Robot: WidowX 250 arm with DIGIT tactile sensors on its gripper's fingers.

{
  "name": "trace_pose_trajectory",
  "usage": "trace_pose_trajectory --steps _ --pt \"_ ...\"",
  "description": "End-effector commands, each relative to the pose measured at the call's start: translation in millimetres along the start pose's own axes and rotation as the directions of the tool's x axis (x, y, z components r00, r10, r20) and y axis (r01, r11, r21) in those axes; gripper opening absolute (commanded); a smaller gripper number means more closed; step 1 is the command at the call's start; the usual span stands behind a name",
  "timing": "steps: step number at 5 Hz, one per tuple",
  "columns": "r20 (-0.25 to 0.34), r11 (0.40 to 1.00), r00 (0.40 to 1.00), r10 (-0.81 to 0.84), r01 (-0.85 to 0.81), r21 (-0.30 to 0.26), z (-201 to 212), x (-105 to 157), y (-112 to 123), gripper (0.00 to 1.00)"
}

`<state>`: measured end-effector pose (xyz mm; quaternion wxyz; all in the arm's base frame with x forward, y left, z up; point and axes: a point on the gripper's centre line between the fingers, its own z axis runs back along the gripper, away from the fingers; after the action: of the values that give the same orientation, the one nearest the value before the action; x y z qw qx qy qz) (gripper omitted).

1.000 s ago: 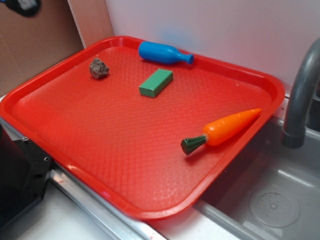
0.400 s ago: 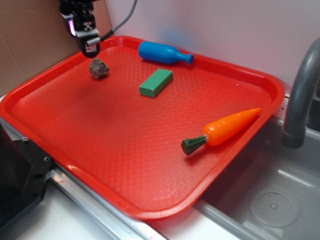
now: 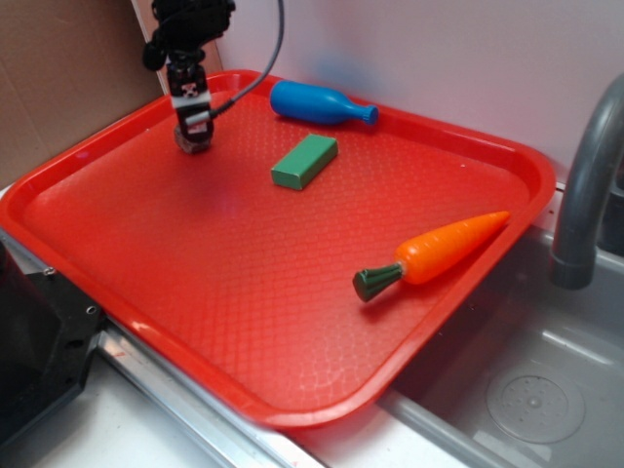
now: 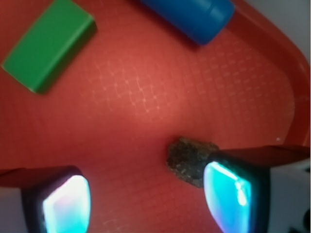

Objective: Grab the rock.

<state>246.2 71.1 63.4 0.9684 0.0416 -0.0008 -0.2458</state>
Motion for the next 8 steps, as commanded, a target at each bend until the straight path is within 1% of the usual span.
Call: trace_pose_trajectory --steps 1,2,3,4,6,7,8 --pt "0.151 0.995 0.988 0.038 -0.051 0.081 -11 -4 29 1.00" --pt "0.147 0.998 0.989 0.008 -0.017 0.062 -24 13 32 1.00" --pt "0.135 1.000 0.991 0.001 -0.004 0.027 -34 11 34 1.00" --pt "0.133 1.000 0.991 -0.018 0.018 0.002 -42 14 29 1.00" --pt "0.141 1.000 0.990 -0.026 0.025 0.009 -38 7 19 1.00" --pt "0.130 1.000 0.991 -0.007 0.006 0.006 -41 6 17 0.00" --pt "0.139 1.000 0.990 0.008 -0.009 0.004 -39 2 17 0.00"
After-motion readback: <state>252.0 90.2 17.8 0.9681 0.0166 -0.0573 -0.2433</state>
